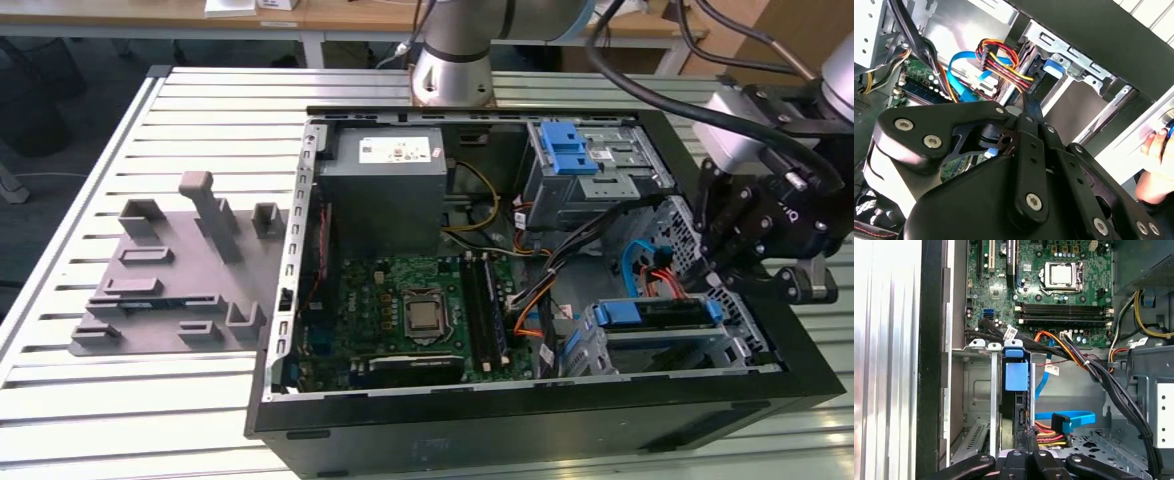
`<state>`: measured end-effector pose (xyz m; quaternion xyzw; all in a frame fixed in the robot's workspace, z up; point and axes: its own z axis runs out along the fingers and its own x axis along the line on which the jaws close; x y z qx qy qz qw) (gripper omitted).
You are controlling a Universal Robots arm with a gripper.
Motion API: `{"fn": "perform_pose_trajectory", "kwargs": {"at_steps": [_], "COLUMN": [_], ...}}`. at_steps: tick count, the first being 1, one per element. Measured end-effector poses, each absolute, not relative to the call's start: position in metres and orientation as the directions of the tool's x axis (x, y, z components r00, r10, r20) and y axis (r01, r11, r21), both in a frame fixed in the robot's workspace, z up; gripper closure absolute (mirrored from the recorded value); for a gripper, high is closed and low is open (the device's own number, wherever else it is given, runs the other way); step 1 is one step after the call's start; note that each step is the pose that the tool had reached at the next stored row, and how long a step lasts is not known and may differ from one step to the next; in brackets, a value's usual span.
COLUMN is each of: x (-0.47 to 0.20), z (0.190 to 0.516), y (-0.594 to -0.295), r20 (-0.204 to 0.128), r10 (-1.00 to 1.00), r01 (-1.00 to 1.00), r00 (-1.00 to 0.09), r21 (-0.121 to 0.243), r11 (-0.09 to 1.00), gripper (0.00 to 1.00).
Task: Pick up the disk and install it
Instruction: 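Insert the second disk wire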
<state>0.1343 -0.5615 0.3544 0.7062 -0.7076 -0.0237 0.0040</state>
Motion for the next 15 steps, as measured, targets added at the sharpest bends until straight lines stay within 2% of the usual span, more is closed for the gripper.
{"fn": "perform_pose_trajectory", "kwargs": {"at_steps": [15], "x": [0.113], "z": [0.363], "y": [-0.561], "r20": [-0.072], "r10": [-0.997], "r01": [-0.999], "r00": [-0.003], "r21": [0.039], "r11": [0.0], "gripper": [0.89]}}
